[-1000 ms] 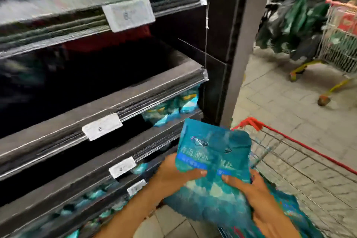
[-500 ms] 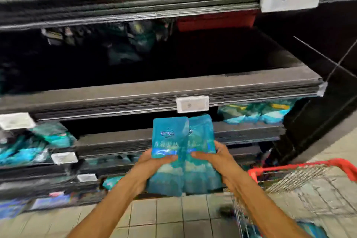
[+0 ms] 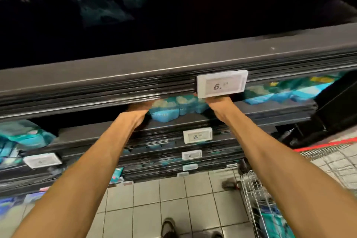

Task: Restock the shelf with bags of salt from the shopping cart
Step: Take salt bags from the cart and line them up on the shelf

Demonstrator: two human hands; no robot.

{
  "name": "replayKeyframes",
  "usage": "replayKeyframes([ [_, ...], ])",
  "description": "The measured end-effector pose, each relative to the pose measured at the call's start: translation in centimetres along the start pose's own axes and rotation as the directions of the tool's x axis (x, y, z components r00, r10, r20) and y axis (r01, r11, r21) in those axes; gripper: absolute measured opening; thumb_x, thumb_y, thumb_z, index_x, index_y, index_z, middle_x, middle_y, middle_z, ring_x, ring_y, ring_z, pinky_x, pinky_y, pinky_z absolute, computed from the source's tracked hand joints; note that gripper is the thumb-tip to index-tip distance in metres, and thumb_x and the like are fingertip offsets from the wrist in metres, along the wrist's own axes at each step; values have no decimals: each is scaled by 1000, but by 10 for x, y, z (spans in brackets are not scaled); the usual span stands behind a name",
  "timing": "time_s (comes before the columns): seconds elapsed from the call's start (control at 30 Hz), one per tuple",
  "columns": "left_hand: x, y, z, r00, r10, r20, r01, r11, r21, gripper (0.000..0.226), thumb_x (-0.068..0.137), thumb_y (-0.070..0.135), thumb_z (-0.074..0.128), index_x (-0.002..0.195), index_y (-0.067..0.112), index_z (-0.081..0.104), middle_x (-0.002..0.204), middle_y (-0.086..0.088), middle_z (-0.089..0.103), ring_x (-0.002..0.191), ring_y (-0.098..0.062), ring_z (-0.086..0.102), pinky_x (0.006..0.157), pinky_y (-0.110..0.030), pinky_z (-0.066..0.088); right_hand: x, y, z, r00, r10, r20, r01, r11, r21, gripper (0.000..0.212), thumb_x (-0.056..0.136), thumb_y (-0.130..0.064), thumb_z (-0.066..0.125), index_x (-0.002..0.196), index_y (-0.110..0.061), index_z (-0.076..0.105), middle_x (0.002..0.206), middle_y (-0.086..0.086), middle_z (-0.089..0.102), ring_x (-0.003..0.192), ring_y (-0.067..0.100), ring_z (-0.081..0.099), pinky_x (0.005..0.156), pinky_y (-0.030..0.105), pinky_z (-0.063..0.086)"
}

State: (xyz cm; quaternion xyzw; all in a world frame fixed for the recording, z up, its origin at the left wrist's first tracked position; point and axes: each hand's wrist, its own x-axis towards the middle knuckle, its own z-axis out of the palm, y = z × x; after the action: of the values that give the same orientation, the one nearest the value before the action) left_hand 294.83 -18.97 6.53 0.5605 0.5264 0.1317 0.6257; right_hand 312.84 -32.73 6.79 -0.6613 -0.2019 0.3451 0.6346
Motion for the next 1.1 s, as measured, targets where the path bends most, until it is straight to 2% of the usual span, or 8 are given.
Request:
replayKeyframes([
  [0.13, 2, -2, 3, 997, -11, 74, 7, 999, 51, 26, 95, 29, 61, 104, 6, 69, 112, -11, 70, 103, -25, 67, 96, -35, 52, -1, 3, -6, 994, -33, 107, 45, 993, -106, 33, 76, 6, 78, 93, -19, 64, 87, -19, 73, 75, -11, 64, 70, 9, 49],
  [0.17, 0, -3, 2, 997, 37, 71, -40, 999, 37, 25, 85, 32, 73, 101, 12, 72, 110, -6, 73, 102, -21, 69, 92, -33, 55, -3, 4, -9, 990, -45, 134, 60, 992, -108, 38, 73, 7, 80, 90, -23, 63, 80, -22, 73, 74, -13, 65, 67, 7, 50],
  [0.3, -10, -11, -9, 978, 165, 126, -177, 979, 96, 52, 43, 40, 90, 89, 24, 73, 89, 14, 76, 84, -1, 72, 65, -8, 52, -7, 2, -16, 977, -63, 204, 84, 991, -100, 42, 69, 7, 83, 95, -22, 66, 87, -18, 73, 83, -6, 69, 70, 10, 53],
  [0.57, -1, -13, -19, 966, 225, 126, -247, 947, 204, 44, 61, 37, 90, 101, 27, 73, 103, 9, 75, 95, -8, 71, 89, -27, 53, -6, 3, -19, 965, -56, 257, 89, 989, -117, 43, 68, 7, 83, 99, -16, 65, 98, -9, 72, 88, -2, 70, 74, 14, 55],
  [0.7, -10, -13, -20, 946, 227, 233, -255, 962, 99, 47, 53, 39, 90, 96, 29, 73, 100, 17, 75, 95, 0, 70, 89, -21, 54, -7, 4, -19, 975, -71, 209, 94, 990, -103, 41, 66, 4, 85, 98, -16, 68, 93, -11, 74, 90, 3, 72, 74, 17, 56],
  [0.8, -19, -13, -21, 944, 322, 78, -324, 946, 26, 52, 43, 47, 90, 88, 27, 74, 91, 15, 76, 88, -3, 72, 68, -13, 56, -9, 4, -19, 982, -38, 185, 59, 992, -109, 49, 65, -5, 89, 106, -17, 66, 101, -10, 73, 94, 2, 71, 76, 17, 57],
  [0.97, -38, -22, -25, 874, 481, -73, -477, 876, 68, 29, 57, 54, 84, 77, 34, 75, 82, 24, 73, 78, 11, 67, 67, -6, 49, -23, 6, -29, 980, -43, 195, 83, 976, -201, 53, 64, -12, 92, 102, -32, 61, 95, -23, 72, 94, -7, 67, 77, 9, 51],
  [1.1, -76, -67, -28, 714, 636, -293, -630, 766, 126, 30, 87, 41, 56, 111, 23, 56, 104, 10, 63, 97, 3, 58, 87, -12, 43, -45, 10, -49, 986, -48, 157, 84, 969, -233, 64, 64, -17, 91, 119, -21, 58, 123, -9, 65, 118, 4, 58, 103, 24, 44],
])
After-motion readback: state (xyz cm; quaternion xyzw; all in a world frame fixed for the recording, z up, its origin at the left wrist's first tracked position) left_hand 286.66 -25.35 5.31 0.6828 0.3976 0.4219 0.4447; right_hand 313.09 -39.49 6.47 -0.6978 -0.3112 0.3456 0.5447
